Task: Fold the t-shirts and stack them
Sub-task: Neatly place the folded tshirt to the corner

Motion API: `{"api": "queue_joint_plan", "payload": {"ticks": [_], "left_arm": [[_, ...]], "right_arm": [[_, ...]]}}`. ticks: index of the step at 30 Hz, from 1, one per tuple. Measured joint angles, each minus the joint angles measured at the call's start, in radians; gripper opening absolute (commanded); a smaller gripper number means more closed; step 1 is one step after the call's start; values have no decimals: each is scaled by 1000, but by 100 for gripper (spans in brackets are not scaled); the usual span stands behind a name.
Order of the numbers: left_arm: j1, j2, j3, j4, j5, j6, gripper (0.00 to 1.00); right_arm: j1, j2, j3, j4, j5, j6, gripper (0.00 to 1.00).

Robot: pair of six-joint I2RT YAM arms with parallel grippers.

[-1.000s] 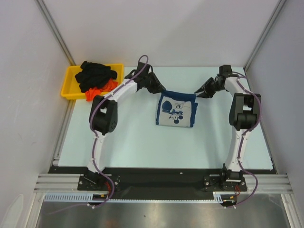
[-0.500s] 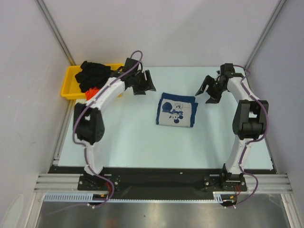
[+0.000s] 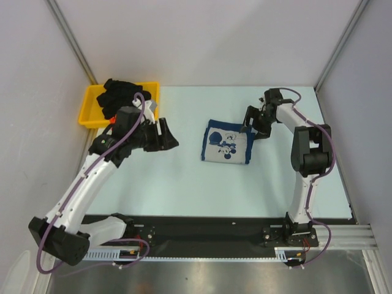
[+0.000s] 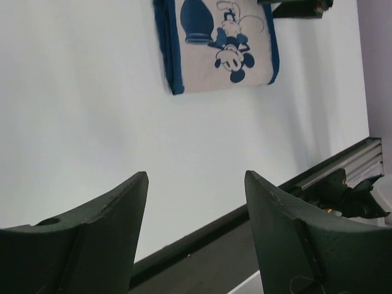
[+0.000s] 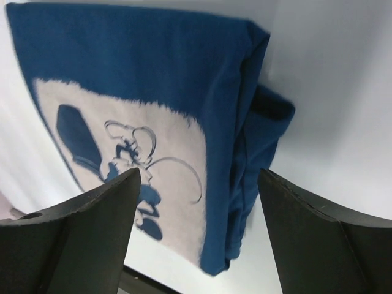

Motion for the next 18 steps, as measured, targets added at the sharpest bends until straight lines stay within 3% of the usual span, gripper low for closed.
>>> {"api": "queue_joint_plan", "payload": {"ticks": [12,16,18], "left_arm": [[0,-104,-35,-74,-23,13,70],[0,-109,-52,-77,-22,12,70],[1,-109,-55,-77,-21,12,70]], "right_arm": [[22,98,76,-40,97,-62,77],[21,124,107,-38,67,-77,59],[20,144,118,-35,46,-85,45]]}}
